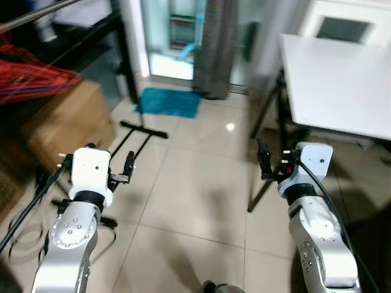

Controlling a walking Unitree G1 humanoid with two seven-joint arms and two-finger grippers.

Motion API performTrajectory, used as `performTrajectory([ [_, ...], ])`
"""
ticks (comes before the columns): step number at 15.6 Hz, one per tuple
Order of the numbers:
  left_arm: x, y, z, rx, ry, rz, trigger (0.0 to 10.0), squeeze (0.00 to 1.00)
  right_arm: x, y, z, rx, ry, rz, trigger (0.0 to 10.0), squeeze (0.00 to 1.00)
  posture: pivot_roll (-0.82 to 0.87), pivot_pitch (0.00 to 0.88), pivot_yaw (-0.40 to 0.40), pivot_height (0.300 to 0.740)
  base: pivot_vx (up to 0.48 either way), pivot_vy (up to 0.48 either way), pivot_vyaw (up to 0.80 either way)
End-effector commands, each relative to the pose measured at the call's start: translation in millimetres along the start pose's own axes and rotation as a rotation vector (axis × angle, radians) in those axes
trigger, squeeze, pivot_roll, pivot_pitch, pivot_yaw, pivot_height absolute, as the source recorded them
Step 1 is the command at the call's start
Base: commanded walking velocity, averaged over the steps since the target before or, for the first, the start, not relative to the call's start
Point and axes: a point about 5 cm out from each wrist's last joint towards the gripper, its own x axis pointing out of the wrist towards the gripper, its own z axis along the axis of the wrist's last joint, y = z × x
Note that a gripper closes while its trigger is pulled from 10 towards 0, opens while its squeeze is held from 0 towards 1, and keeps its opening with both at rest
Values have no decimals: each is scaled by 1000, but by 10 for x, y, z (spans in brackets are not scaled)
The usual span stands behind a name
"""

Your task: Move the pillow to the sofa from floor

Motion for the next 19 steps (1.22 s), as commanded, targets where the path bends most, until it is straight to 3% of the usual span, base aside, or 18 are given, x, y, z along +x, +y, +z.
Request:
performTrajectory([
  [1,23,-9,-4,-12,6,-8,10000,0,-8,-36,38,-46,0,-28,10000,1000,-81,0,54,740,0,0,-800],
  [2,44,-21,1,-31,-4,-20,10000,0,0,-95,89,-163,-36,-122,10000,1000,-89,0,53,740,0,0,-800],
  [3,25,-77,-25,-103,25,-51,10000,0,0,-31,90,-90,-6,-8,10000,1000,-82,0,40,740,0,0,-800],
  [4,18,-94,-16,-107,19,-61,10000,0,1,-26,82,-88,-2,-3,10000,1000,-80,0,38,740,0,0,-800],
  [5,14,-94,-5,-47,-7,-58,10000,0,34,-43,87,-195,-28,-48,10000,1000,-77,0,37,740,0,0,-800],
  [6,18,-88,-14,-43,-5,-51,10000,0,37,-58,106,-210,-43,-76,10000,1000,-73,0,31,740,0,0,-800],
  [9,34,-60,-1,-16,-18,-7,10000,0,63,19,169,-143,-68,-27,10000,1000,-70,0,17,740,0,0,-800],
  [12,66,-43,29,-35,-22,12,10000,0,94,-61,106,-109,-5,-99,10000,1000,-72,0,23,740,0,0,-800],
  [16,101,-39,49,-26,-48,25,10000,0,129,-49,103,-128,9,-90,10000,1000,-79,0,30,740,0,0,-800],
  [17,108,-46,40,-15,-34,13,10000,0,134,-1,120,-137,2,-55,10000,122,-80,0,31,740,0,0,-800],
  [18,116,-46,44,-11,-38,12,10000,0,135,14,122,-141,2,-53,10000,0,-81,0,32,740,0,0,-800],
  [19,127,-43,49,-6,-42,18,10000,0,141,15,120,-146,3,-57,10000,0,-85,0,36,740,0,0,-800],
])
